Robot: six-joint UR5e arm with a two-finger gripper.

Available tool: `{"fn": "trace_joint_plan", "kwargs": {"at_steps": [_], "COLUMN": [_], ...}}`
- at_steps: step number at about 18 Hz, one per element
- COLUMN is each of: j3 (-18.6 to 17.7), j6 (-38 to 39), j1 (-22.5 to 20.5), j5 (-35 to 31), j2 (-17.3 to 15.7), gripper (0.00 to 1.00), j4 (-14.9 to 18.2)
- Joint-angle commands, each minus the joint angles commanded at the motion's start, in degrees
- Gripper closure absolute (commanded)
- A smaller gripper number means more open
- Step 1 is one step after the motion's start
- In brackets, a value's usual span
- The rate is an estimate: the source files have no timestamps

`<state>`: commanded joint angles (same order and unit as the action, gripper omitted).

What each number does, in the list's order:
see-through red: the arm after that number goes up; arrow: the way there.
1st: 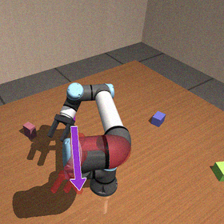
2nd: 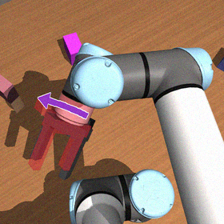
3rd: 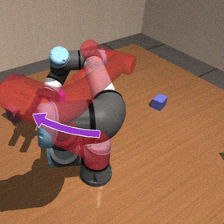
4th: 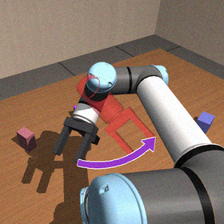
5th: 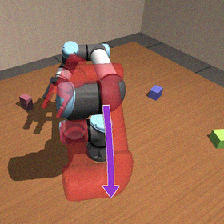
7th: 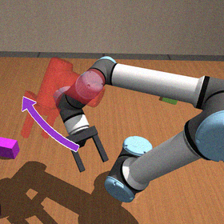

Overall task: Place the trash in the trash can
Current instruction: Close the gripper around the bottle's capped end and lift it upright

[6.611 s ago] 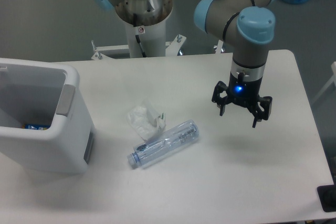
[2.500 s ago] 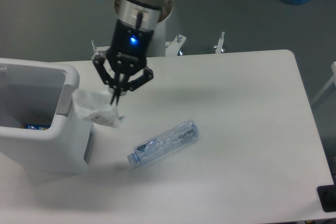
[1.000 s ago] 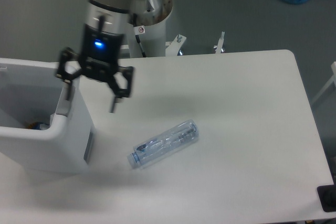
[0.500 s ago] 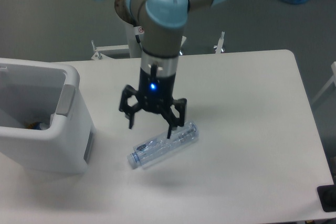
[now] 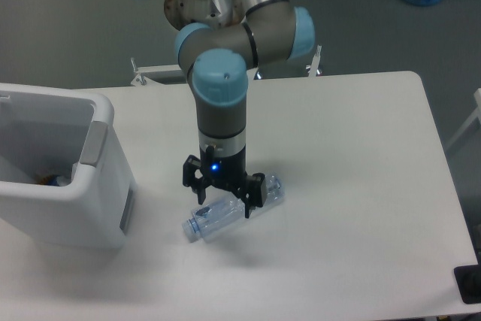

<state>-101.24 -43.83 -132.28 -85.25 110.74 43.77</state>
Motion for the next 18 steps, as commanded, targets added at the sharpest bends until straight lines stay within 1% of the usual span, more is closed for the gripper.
{"fn": "trace_joint_plan", "kwargs": {"at_steps": [2, 4, 6, 11, 18], "j3": [-1.58, -2.73, -2.91, -0.8, 0.17], "j6": [-4.22, -5.82, -7.31, -8.72, -9.16], "j1": [0.09, 1.14, 1.93, 2.55, 3.52], "j5": [0.09, 0.09, 0.0, -0.09, -2.81], "j2": [0.44, 0.96, 2.28, 5.44, 7.73], "gripper": [0.0, 0.0, 0.0, 0.0, 0.0], "j4": [0.26, 0.53, 0.53, 0.35, 0.26]}}
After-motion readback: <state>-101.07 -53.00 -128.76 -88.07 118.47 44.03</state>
